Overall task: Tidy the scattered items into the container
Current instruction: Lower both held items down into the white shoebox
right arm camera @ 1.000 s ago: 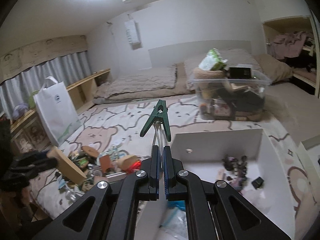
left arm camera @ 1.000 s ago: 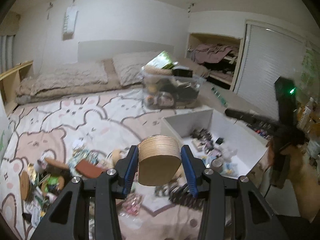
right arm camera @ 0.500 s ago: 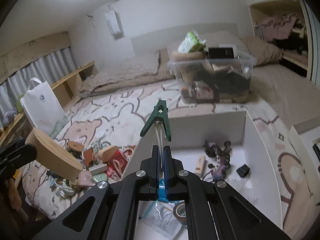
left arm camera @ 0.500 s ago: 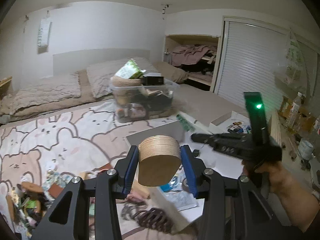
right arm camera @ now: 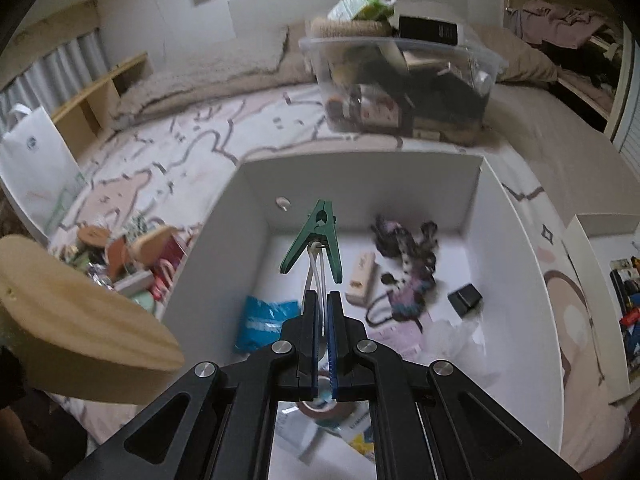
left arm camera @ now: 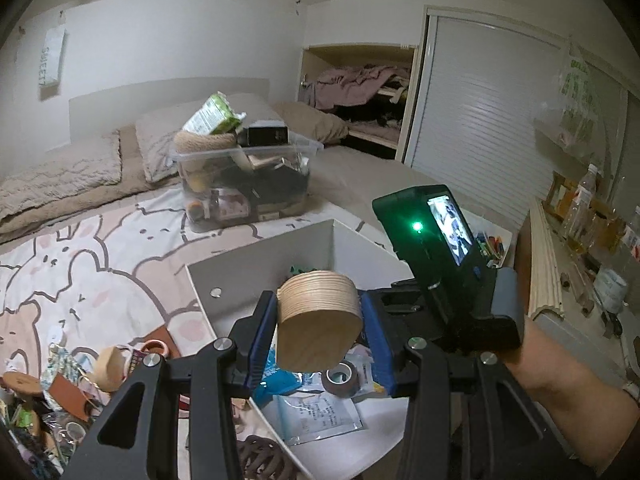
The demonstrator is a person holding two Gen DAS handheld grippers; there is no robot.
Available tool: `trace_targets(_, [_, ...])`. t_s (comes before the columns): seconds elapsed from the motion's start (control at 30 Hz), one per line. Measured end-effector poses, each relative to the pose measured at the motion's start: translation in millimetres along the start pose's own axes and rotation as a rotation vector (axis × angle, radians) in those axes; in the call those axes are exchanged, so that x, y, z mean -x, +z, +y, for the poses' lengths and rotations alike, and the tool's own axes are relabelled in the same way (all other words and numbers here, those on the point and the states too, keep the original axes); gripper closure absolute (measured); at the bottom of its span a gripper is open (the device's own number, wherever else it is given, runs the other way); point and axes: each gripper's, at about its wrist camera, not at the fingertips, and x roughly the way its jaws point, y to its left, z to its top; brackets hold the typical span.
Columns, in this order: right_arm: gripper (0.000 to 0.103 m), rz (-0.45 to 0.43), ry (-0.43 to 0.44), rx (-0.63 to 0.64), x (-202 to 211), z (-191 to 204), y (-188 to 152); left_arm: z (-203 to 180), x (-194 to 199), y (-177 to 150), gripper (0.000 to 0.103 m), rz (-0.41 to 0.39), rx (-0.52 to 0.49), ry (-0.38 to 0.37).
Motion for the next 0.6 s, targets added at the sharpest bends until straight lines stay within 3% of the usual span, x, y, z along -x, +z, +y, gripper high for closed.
trace_targets(0.23, [0.099, 0.057, -0.051, 0.015, -5, -13, -10, -1, -26, -6, 0.059, 0.036, 0.008, 0.006])
trace_targets(0.6, [0.099, 0.092, -0.029, 0.039, -8, -22, -12, -2, -67, -3, 0.059, 0.103, 0.003, 0.031])
